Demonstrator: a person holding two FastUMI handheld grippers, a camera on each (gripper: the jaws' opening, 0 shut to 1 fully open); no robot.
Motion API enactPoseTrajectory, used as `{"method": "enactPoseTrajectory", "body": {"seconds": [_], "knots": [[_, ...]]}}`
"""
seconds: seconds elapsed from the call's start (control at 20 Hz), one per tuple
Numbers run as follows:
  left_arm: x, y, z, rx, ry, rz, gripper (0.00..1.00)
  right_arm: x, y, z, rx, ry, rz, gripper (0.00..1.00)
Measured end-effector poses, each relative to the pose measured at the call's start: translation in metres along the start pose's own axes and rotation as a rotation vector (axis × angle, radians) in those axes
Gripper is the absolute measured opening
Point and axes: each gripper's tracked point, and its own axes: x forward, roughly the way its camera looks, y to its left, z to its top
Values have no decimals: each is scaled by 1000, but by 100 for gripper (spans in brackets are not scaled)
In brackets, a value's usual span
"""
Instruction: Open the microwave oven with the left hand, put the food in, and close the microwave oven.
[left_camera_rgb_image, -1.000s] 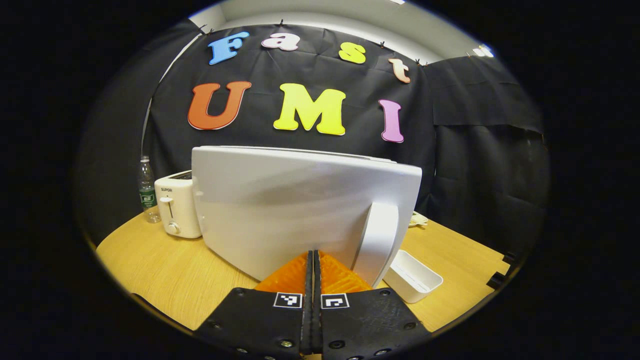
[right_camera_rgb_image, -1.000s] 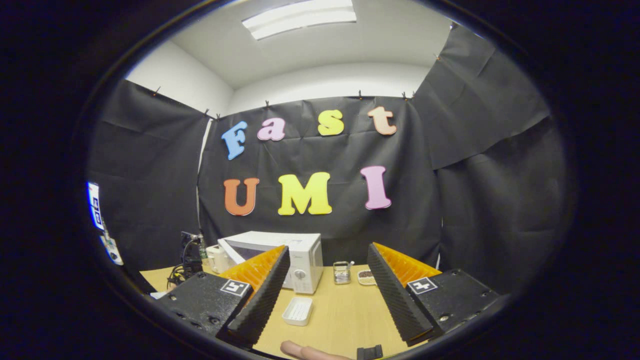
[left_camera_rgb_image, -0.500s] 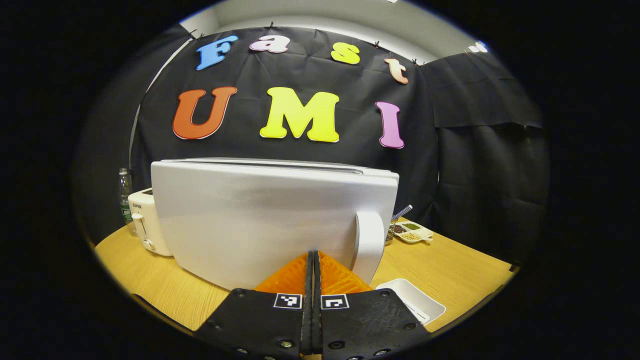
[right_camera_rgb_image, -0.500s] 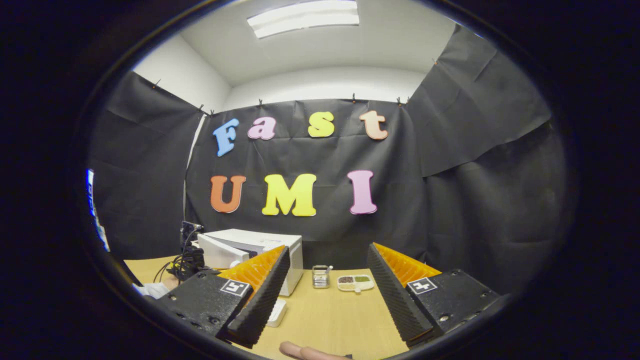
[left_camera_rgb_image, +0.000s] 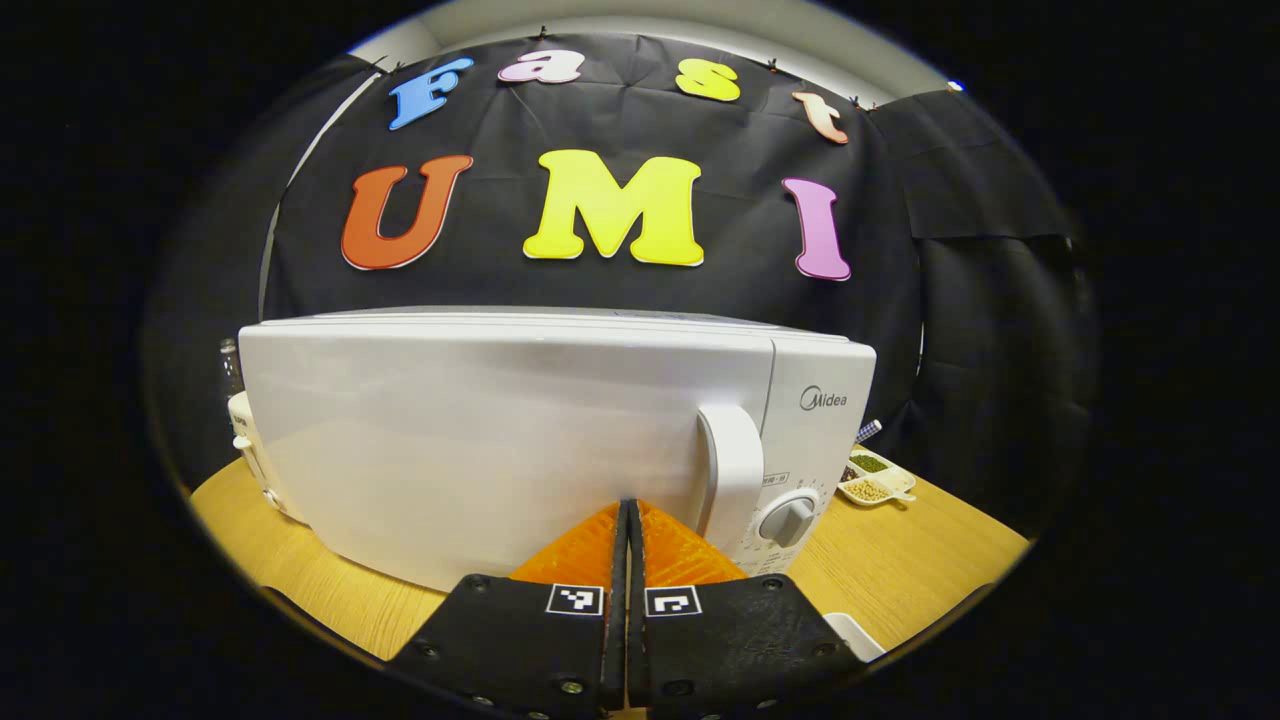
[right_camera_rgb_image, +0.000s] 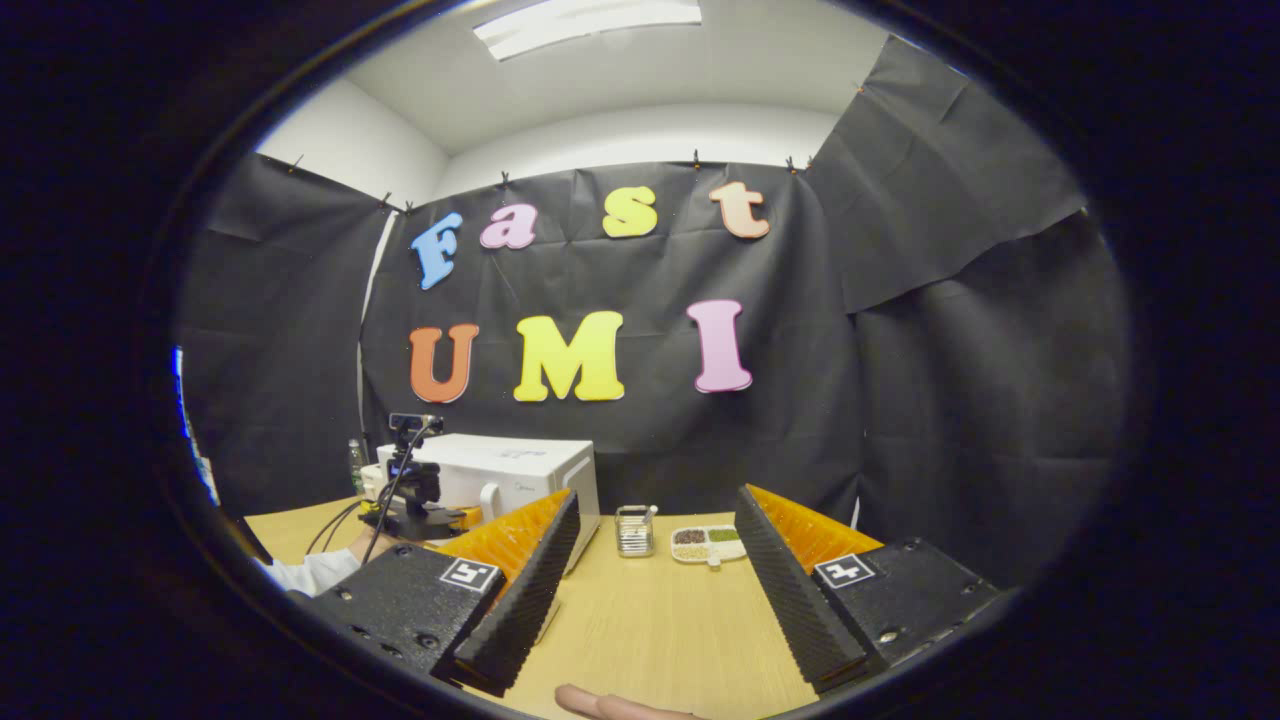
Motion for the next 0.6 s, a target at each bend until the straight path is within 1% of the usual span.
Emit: {"method": "enactPoseTrajectory", "body": {"seconds": [0.05, 0.1, 0.15, 0.2, 0.3, 0.35, 0.4, 0.45, 0.5, 0.6], "knots": [[-1, -2, -5, -11, 18, -5, 1, 0, -3, -1, 9, 6, -5, 99], [0, -2, -2, -13, 2, -12, 1, 0, -6, -1, 16, 8, -10, 88], [1, -4, -4, -21, 10, -19, 1, -1, -8, 0, 19, 8, -17, 88], [1, -4, -3, -28, 9, -22, 1, -1, -10, -1, 20, 7, -23, 99], [0, -4, -4, -36, 16, -23, 1, -4, -9, -1, 18, 13, -27, 99], [-1, -4, -5, -40, 19, -26, 1, -6, -7, 0, 16, 14, -27, 88], [0, -5, -6, -43, 24, -32, 1, -8, -6, 1, 16, 14, -26, 88], [0, -3, -9, -40, 40, -24, 1, -10, -4, 3, 17, 14, -25, 99], [-5, 2, -15, -33, 73, -8, 0, -13, -3, 2, 17, 19, -26, 99], [-21, 6, -12, -27, 77, 5, 0, -18, -2, 4, 13, 23, -30, 99]]}}
